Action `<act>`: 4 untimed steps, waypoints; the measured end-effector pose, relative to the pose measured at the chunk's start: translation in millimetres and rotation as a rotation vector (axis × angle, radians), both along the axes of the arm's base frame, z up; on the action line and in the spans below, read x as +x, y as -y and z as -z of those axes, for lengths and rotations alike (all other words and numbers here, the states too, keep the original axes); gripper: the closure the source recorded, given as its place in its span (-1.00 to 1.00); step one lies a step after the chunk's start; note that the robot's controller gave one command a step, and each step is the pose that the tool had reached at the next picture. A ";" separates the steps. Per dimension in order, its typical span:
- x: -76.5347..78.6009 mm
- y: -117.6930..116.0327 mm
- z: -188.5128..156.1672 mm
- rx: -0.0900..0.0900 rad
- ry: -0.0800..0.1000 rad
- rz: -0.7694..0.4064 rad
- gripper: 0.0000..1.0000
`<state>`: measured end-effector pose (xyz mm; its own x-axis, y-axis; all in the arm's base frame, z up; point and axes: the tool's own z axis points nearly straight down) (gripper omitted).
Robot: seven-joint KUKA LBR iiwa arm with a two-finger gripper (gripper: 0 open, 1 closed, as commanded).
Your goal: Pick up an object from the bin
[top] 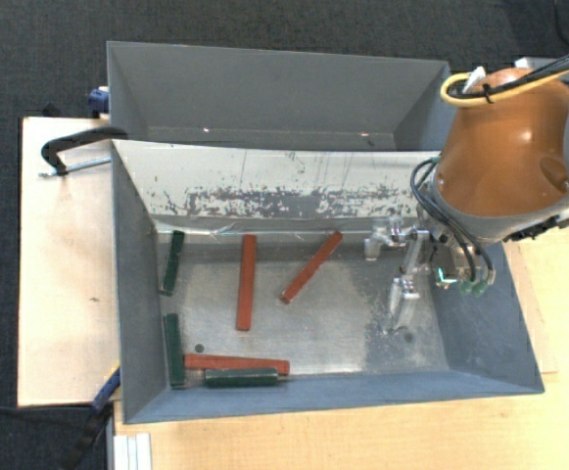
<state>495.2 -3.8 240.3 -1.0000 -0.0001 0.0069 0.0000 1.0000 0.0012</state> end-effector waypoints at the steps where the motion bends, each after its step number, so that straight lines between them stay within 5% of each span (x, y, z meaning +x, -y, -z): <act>1: 0.8 0.0 -3.3 0.000 0.007 0.000 -1.00; 3: 57.1 -40.0 95.8 0.000 0.011 -0.128 -1.00; 4: 97.8 -26.9 137.7 0.001 0.016 -0.059 -1.00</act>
Offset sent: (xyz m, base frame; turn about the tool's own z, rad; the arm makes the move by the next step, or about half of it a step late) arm 0.0579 0.0605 -0.0779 -0.1556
